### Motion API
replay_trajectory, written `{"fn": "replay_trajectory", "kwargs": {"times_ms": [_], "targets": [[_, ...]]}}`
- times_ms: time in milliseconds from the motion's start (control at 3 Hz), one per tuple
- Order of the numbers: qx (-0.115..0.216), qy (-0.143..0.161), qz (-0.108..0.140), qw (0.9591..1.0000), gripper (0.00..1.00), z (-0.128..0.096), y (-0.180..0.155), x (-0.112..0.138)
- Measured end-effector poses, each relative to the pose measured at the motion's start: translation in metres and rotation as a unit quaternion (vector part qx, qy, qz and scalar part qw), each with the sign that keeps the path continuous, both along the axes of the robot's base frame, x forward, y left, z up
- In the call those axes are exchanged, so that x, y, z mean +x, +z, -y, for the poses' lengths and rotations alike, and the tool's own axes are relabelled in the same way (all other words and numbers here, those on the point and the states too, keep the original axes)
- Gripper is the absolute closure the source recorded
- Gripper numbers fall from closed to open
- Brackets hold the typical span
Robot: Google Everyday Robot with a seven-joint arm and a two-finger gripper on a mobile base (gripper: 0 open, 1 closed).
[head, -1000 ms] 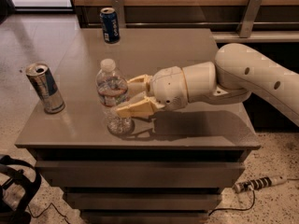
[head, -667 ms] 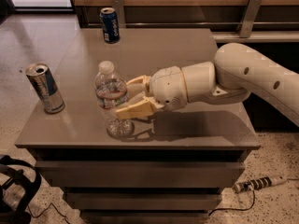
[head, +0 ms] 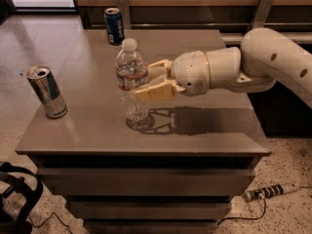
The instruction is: Move water bottle near pepsi can
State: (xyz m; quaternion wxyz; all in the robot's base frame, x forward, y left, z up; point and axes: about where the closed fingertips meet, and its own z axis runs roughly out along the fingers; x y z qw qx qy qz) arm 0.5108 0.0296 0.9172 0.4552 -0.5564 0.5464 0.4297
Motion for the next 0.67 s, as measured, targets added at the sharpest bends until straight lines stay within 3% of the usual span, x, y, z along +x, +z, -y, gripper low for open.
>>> {"fn": "replay_trajectory", "kwargs": {"times_ms": [333, 667], "targets": [[0.014, -0.062, -0.004, 0.9980, 1.00, 0.033, 0.024, 0.038], [0.006, -0.113, -0.002, 0.9935, 1.00, 0.053, 0.041, 0.077]]}}
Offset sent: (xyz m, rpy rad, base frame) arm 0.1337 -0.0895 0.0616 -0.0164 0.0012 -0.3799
